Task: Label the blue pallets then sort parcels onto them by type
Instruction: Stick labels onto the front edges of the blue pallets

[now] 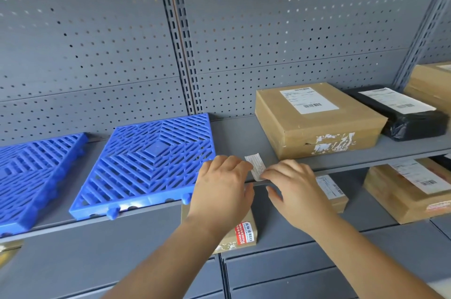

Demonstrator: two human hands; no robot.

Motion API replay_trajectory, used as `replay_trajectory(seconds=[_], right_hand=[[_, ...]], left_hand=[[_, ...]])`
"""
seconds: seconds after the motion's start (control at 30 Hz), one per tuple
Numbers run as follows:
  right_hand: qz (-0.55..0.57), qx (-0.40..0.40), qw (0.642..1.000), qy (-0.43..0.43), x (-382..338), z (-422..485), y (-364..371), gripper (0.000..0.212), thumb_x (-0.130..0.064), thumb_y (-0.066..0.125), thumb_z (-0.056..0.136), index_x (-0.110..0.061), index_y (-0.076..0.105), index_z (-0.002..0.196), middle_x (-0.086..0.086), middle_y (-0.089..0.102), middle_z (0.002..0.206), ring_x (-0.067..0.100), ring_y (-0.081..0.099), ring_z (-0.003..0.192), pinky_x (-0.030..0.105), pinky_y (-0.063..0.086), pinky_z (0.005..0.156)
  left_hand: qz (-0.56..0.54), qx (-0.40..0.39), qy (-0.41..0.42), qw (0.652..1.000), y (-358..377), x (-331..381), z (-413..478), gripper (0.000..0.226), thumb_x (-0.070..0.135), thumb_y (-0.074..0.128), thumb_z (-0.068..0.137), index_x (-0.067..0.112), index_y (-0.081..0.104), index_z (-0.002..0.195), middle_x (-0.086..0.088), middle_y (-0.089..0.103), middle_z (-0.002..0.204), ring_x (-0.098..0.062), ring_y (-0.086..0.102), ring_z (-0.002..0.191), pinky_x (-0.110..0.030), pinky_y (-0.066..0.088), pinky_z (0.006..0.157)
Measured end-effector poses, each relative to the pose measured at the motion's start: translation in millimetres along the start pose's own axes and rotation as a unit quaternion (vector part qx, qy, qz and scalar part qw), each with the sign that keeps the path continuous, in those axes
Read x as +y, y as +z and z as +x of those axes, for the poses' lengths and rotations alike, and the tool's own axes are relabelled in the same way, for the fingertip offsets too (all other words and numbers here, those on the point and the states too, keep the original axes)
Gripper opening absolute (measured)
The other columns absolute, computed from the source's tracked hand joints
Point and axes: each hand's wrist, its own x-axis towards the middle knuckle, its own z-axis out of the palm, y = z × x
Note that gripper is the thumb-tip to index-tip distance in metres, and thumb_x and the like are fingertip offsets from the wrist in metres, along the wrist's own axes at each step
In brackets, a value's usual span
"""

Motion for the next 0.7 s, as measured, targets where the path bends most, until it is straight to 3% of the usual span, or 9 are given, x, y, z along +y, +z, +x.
replay_trajectory(seconds=[0.17, 0.3, 0.47, 0.7], right_hand=[[0.003, 0.037, 0.999, -0.037, -0.8, 0.4, -1.6, 0.021, -0.005, 0.078, 0.078, -0.022, 0.075, 0.090, -0.011, 0.070, 0.094, 0.024, 0.062, 0.096, 0.038, 0.042, 0.078], [0.028, 0.075, 0.996, -0.033, -5.4, 7.9, -7.1, 0.018, -0.006, 0.074, 0.084, -0.020, 0.074, 0.093, -0.010, 0.069, 0.090, 0.025, 0.059, 0.091, 0.040, 0.044, 0.076], [0.103, 0.130, 0.986, -0.018, -21.9, 30.2, -15.9, 0.029, -0.007, 0.077, 0.083, -0.019, 0.066, 0.107, -0.013, 0.069, 0.092, 0.020, 0.060, 0.092, 0.040, 0.046, 0.081], [0.154, 0.127, 0.978, -0.059, -58.7, 61.7, -18.5, 0.036, -0.008, 0.079, 0.083, -0.017, 0.065, 0.116, -0.015, 0.071, 0.094, 0.022, 0.064, 0.091, 0.045, 0.052, 0.081]], left_hand=[[-0.010, -0.012, 0.009, 1.000, -1.5, -3.5, 1.2, 0.034, 0.030, 0.065, 0.088, 0.028, 0.069, 0.122, 0.010, 0.070, 0.116, -0.021, 0.057, 0.114, -0.035, 0.038, 0.098], [-0.034, 0.000, 0.007, 0.999, -5.6, -7.3, 1.2, 0.039, 0.031, 0.064, 0.089, 0.029, 0.064, 0.128, 0.011, 0.069, 0.117, -0.019, 0.057, 0.116, -0.033, 0.038, 0.100], [-0.060, 0.047, -0.003, 0.997, -14.1, -18.4, -0.4, 0.029, 0.030, 0.074, 0.086, 0.025, 0.069, 0.114, 0.010, 0.072, 0.105, -0.021, 0.063, 0.104, -0.036, 0.046, 0.092], [-0.056, 0.122, 0.012, 0.991, -36.8, -48.7, 1.1, 0.009, 0.020, 0.072, 0.085, 0.024, 0.074, 0.094, 0.009, 0.073, 0.088, -0.024, 0.061, 0.081, -0.039, 0.051, 0.073]])
